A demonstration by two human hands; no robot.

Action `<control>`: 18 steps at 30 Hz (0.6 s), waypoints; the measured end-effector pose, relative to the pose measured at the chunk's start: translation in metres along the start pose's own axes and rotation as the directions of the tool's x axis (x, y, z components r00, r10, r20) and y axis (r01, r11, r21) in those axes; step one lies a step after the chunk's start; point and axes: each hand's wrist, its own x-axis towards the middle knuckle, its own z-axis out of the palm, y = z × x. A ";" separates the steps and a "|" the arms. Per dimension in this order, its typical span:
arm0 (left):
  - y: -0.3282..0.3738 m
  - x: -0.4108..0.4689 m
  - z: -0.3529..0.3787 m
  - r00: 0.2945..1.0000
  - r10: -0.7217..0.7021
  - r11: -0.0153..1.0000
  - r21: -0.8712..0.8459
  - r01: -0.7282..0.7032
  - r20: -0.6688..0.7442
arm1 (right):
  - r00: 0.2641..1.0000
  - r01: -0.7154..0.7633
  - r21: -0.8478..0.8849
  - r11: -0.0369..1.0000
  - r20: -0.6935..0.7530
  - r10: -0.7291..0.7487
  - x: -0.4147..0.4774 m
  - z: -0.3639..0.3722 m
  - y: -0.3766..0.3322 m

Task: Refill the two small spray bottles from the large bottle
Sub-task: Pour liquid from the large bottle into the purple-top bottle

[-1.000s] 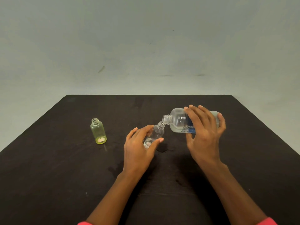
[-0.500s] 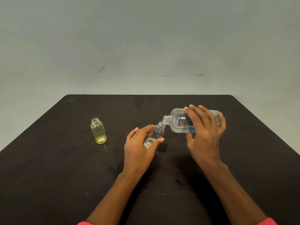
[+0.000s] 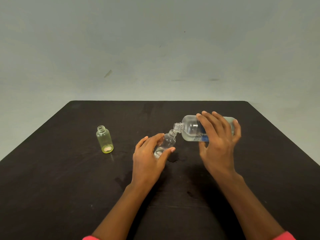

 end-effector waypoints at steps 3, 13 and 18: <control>-0.001 0.000 0.000 1.000 -0.013 1.000 0.000 0.013 0.010 | 1.000 0.002 -0.005 1.000 -0.001 -0.002 0.000 0.000 0.000; -0.001 -0.001 0.000 1.000 -0.023 1.000 0.003 0.023 0.019 | 1.000 0.001 -0.006 1.000 -0.005 -0.001 0.000 0.000 0.001; -0.002 0.000 0.000 0.999 -0.030 1.000 0.001 0.030 0.025 | 1.000 0.003 -0.010 1.000 -0.010 -0.003 0.001 0.000 0.000</control>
